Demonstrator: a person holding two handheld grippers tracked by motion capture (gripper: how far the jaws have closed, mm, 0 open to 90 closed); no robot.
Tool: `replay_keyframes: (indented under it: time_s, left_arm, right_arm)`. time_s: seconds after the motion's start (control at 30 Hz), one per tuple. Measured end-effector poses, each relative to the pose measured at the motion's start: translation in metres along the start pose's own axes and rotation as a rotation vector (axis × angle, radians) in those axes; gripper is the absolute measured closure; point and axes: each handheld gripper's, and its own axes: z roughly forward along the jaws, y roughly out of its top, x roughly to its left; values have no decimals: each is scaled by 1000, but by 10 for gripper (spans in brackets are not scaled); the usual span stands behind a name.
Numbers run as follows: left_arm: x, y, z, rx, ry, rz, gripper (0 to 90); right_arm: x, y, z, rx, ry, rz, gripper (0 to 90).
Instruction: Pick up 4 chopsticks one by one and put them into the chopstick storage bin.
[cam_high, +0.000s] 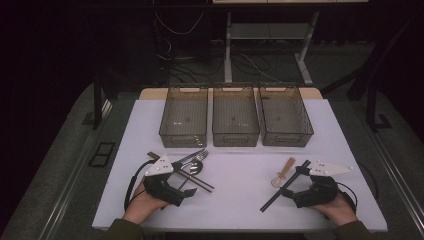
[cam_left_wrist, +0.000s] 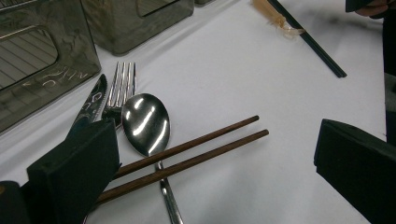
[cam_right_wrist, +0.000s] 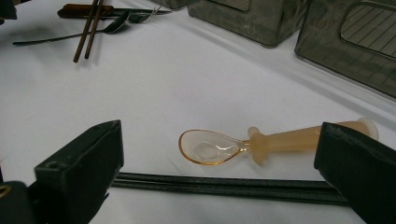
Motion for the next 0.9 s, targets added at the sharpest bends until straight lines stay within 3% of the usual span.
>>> replay_keyframes:
  time_s: [0.37, 0.5, 0.9]
  left_arm:
    - [0, -1, -2, -7, 6, -16, 0]
    - [0, -1, -2, -7, 4, -12, 0]
    - [1, -2, -2, -4, 4, -17, 0]
  right_arm:
    - [-9, 2, -1, 50, -16, 24, 17]
    - [-14, 6, -4, 79, -40, 36, 121]
    - [-32, 12, -12, 86, -90, 74, 515]
